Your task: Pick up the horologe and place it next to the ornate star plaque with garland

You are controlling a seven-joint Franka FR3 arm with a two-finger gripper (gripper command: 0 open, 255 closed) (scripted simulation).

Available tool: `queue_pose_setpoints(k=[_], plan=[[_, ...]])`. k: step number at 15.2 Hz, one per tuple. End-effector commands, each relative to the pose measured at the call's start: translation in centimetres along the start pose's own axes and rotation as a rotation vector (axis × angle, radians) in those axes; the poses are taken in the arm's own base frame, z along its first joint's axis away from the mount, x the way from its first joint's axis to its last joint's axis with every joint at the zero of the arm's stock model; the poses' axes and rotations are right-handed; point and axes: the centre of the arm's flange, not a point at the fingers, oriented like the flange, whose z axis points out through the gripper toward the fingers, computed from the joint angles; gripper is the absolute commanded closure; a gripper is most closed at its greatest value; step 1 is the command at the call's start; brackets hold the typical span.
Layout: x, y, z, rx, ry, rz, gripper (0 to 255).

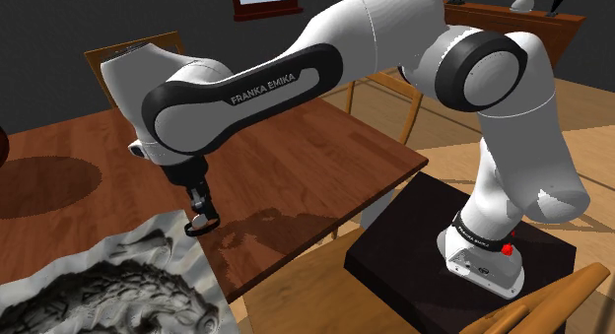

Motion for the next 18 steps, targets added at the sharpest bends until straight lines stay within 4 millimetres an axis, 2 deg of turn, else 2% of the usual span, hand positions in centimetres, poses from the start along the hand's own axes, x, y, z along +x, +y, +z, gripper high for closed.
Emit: queue_pose_setpoints(k=[1,6,10,18], plan=[[0.0,0.0,0.0,0.000,0.000,0.000,0],[0.0,0.0,0.0,0.000,0.000,0.000,0],[0.0,0.0,-5.0,0.000,0.000,0.000,0],[0.0,0.0,-5.0,0.000,0.000,0.000,0]])
